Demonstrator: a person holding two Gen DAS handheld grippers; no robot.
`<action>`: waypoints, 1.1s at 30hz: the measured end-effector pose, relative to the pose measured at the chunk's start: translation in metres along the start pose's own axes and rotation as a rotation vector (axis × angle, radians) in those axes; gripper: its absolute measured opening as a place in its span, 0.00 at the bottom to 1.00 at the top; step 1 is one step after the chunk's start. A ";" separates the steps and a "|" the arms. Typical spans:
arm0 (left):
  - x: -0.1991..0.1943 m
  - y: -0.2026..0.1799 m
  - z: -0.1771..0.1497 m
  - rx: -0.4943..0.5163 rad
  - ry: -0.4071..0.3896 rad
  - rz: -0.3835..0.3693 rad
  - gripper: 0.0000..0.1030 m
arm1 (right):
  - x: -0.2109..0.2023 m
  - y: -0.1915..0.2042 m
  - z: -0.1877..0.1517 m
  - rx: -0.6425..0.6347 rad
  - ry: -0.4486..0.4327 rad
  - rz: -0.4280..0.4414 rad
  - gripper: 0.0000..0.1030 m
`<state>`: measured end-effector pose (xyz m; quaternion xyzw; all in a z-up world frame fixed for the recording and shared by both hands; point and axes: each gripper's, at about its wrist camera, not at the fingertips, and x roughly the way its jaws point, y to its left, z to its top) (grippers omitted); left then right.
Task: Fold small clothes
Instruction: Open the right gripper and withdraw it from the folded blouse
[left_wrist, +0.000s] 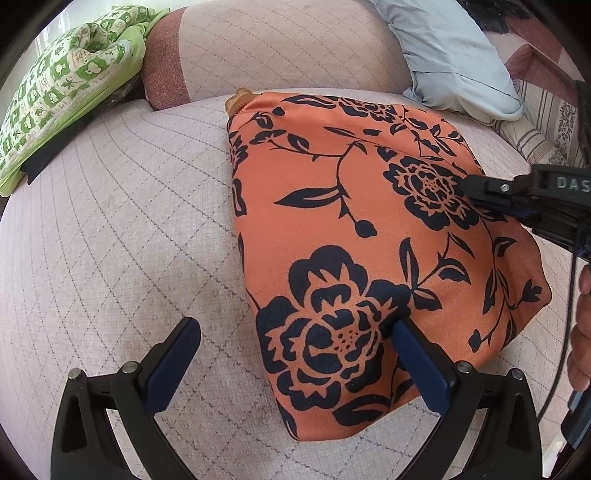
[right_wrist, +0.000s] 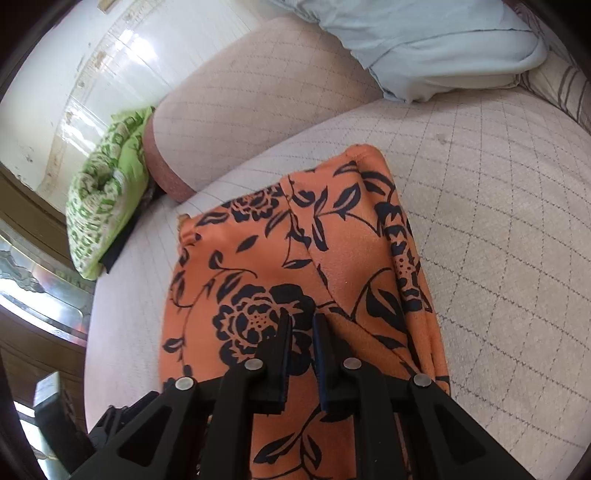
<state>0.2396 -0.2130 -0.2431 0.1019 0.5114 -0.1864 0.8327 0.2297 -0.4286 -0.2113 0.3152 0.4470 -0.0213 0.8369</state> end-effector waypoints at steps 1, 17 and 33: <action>0.000 -0.001 0.000 0.002 -0.001 0.002 1.00 | -0.005 -0.002 0.000 0.003 -0.010 0.009 0.13; 0.006 0.003 -0.002 -0.029 0.026 -0.058 1.00 | -0.035 -0.018 -0.001 0.021 -0.102 0.065 0.63; 0.005 0.045 0.011 -0.180 -0.016 -0.112 1.00 | -0.052 -0.063 0.004 0.125 -0.118 0.082 0.63</action>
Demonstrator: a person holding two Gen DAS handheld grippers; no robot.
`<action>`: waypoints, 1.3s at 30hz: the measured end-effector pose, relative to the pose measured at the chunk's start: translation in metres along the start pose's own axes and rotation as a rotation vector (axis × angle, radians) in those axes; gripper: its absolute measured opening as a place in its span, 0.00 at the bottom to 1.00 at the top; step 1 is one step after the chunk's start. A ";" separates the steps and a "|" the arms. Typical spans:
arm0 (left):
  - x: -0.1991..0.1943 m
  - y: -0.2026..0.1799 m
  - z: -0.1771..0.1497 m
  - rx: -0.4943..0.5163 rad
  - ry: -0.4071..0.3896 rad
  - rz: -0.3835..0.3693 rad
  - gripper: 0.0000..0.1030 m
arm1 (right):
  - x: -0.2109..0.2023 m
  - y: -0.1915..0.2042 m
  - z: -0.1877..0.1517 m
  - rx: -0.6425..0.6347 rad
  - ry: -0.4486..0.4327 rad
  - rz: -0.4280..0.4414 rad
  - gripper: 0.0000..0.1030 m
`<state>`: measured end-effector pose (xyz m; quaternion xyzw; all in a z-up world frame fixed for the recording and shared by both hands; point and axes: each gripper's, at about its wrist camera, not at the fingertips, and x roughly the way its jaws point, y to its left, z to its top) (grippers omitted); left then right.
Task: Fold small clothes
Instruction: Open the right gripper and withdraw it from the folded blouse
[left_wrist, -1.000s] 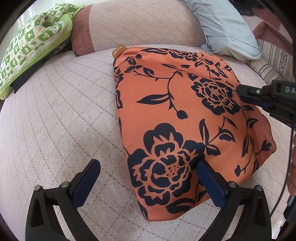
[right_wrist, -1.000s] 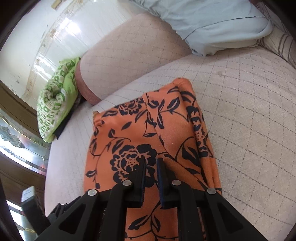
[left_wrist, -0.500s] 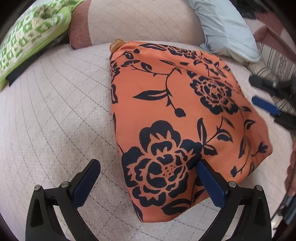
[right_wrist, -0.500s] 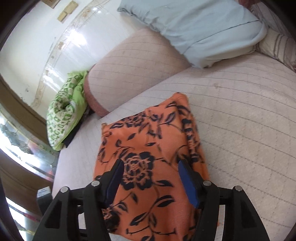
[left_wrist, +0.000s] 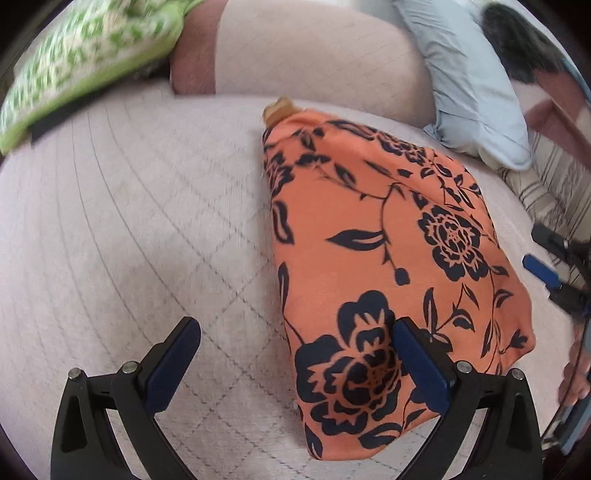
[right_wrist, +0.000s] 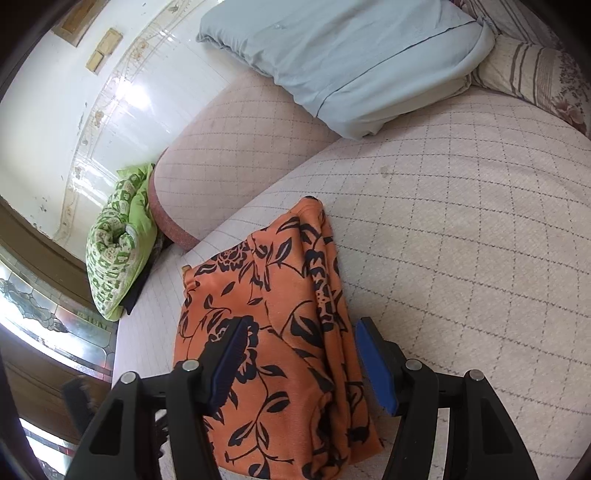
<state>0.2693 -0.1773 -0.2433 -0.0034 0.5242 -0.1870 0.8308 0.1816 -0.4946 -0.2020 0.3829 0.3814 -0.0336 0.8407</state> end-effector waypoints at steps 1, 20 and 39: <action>0.001 0.002 0.001 -0.017 0.003 -0.008 1.00 | 0.001 -0.001 0.000 0.005 0.006 0.009 0.63; -0.001 -0.025 0.005 0.087 -0.008 -0.011 1.00 | 0.027 -0.010 -0.007 0.043 0.089 -0.008 0.62; -0.004 -0.039 0.008 0.103 -0.017 -0.071 1.00 | 0.032 -0.012 -0.011 0.050 0.118 -0.016 0.62</action>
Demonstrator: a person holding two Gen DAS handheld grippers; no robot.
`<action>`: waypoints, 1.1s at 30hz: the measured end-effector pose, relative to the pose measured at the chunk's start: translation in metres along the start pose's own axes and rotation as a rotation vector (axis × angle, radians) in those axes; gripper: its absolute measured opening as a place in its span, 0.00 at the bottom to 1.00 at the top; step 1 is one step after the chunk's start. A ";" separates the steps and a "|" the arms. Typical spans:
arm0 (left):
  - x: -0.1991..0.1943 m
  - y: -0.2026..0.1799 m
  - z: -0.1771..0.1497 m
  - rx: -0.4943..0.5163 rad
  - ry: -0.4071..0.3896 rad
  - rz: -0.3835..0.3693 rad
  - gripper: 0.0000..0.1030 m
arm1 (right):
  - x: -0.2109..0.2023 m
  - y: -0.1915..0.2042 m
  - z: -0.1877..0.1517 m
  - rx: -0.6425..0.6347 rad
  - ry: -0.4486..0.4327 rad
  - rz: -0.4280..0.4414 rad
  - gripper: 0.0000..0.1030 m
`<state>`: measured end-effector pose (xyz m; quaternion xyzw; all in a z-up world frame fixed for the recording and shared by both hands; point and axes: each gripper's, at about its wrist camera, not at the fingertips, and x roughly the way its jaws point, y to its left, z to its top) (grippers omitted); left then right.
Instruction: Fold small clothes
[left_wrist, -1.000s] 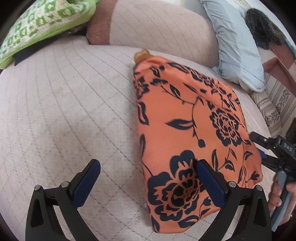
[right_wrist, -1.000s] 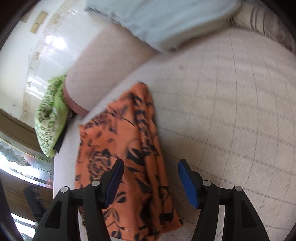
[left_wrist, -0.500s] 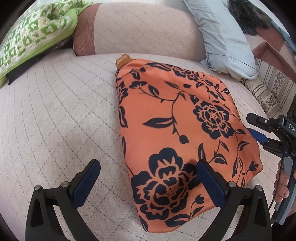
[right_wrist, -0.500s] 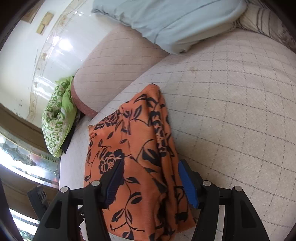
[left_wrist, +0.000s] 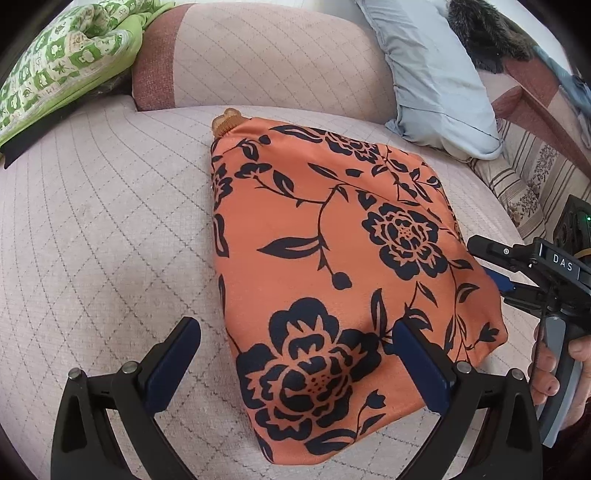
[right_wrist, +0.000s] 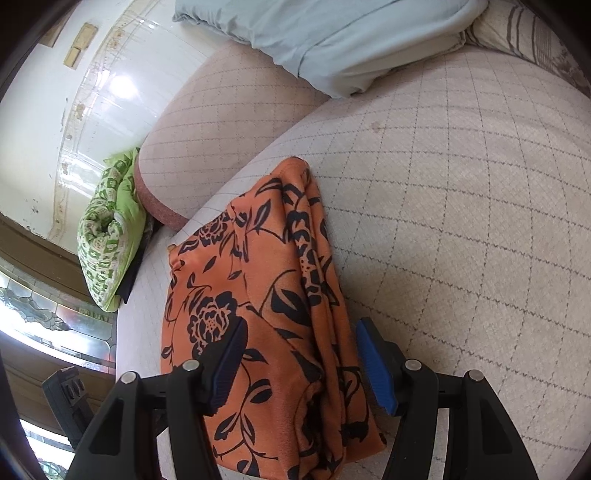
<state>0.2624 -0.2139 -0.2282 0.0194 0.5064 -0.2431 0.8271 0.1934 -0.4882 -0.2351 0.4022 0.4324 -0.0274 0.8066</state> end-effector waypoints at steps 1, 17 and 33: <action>0.000 0.000 0.000 -0.002 0.000 0.000 1.00 | 0.000 -0.001 0.000 0.002 0.001 -0.001 0.62; 0.008 0.000 -0.001 -0.011 0.020 -0.017 1.00 | 0.000 -0.003 -0.002 -0.009 0.017 0.016 0.62; 0.024 0.001 0.001 -0.056 0.067 -0.072 1.00 | 0.029 -0.008 -0.008 0.043 0.094 0.088 0.63</action>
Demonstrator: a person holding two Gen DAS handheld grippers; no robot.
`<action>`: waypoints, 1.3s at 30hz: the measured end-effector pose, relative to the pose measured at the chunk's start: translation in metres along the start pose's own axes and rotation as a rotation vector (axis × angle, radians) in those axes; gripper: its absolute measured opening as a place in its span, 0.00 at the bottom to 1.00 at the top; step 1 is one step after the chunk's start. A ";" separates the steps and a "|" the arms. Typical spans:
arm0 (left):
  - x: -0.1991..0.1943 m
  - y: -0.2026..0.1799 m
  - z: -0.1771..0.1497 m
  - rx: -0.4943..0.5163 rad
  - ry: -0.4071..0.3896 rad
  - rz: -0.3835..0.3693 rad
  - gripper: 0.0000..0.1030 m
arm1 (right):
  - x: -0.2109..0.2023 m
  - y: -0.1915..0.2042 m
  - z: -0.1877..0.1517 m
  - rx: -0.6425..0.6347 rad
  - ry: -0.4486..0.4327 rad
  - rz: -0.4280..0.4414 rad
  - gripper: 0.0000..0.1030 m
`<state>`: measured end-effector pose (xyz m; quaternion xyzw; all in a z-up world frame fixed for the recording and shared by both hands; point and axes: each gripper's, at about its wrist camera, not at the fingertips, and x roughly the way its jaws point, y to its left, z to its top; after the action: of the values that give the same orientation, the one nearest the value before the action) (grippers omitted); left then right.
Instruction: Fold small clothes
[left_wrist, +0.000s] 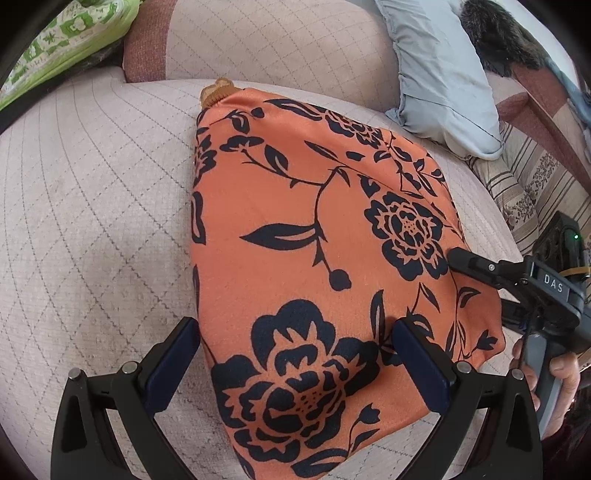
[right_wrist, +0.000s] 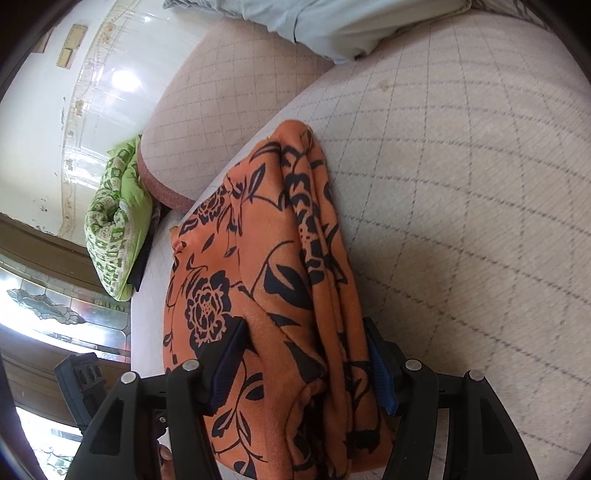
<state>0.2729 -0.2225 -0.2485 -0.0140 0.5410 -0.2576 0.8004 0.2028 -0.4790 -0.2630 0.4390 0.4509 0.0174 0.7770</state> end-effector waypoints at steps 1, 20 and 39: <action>0.000 0.000 0.000 -0.002 0.002 -0.002 1.00 | 0.002 -0.001 0.000 0.012 0.000 0.014 0.63; 0.012 0.000 0.002 -0.030 0.003 -0.049 1.00 | 0.019 0.005 -0.008 0.011 -0.036 0.061 0.62; -0.021 0.010 0.009 -0.067 -0.122 -0.116 0.40 | -0.010 0.082 -0.033 -0.169 -0.144 0.006 0.37</action>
<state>0.2786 -0.2072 -0.2299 -0.0877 0.4981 -0.2838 0.8147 0.2034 -0.4108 -0.2058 0.3736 0.3893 0.0262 0.8415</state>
